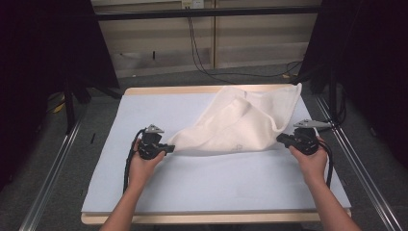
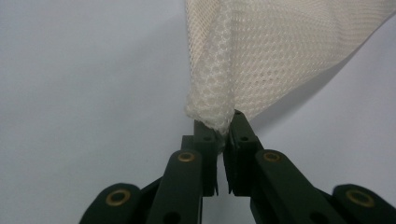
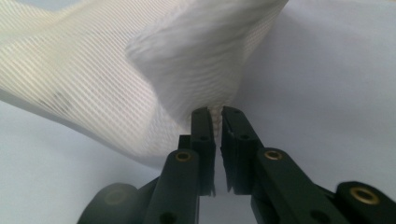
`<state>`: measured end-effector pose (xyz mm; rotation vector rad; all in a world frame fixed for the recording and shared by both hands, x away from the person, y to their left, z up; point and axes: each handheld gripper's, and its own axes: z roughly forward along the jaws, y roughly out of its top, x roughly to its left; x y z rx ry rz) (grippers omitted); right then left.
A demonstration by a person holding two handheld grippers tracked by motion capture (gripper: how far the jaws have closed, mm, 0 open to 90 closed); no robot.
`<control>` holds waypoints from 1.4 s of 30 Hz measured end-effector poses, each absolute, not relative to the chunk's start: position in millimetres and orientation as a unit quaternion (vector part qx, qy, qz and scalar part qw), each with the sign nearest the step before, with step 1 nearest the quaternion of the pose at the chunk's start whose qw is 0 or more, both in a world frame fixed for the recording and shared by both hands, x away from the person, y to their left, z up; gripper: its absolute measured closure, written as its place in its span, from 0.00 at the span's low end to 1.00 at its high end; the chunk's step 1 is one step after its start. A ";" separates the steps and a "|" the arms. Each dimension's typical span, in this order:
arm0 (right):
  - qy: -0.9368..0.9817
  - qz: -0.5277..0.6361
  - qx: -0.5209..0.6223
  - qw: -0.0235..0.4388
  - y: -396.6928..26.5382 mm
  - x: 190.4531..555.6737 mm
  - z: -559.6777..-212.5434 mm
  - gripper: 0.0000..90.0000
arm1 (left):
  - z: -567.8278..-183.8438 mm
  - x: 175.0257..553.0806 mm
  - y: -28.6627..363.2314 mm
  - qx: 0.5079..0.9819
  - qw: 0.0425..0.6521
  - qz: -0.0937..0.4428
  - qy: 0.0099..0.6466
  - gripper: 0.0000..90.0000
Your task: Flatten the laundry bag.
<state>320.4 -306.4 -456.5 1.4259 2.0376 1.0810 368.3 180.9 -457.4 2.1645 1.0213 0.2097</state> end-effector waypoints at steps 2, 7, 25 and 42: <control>0.737 0.378 0.514 0.223 -308.8 317.9 -456.1 0.92 | -458.7 368.6 181.9 0.838 0.366 0.077 0.398 0.94; 0.734 0.369 0.530 0.211 -318.5 307.4 -459.8 0.89 | -458.8 367.6 181.7 0.837 0.365 0.078 0.400 0.94; 0.735 0.387 0.521 0.196 -315.8 285.3 -442.1 0.55 | -459.3 367.5 181.4 0.835 0.364 0.077 0.406 0.94; 0.746 0.381 0.501 0.217 -296.9 344.5 -423.3 0.39 | -460.8 369.3 182.3 0.833 0.369 0.069 0.406 0.93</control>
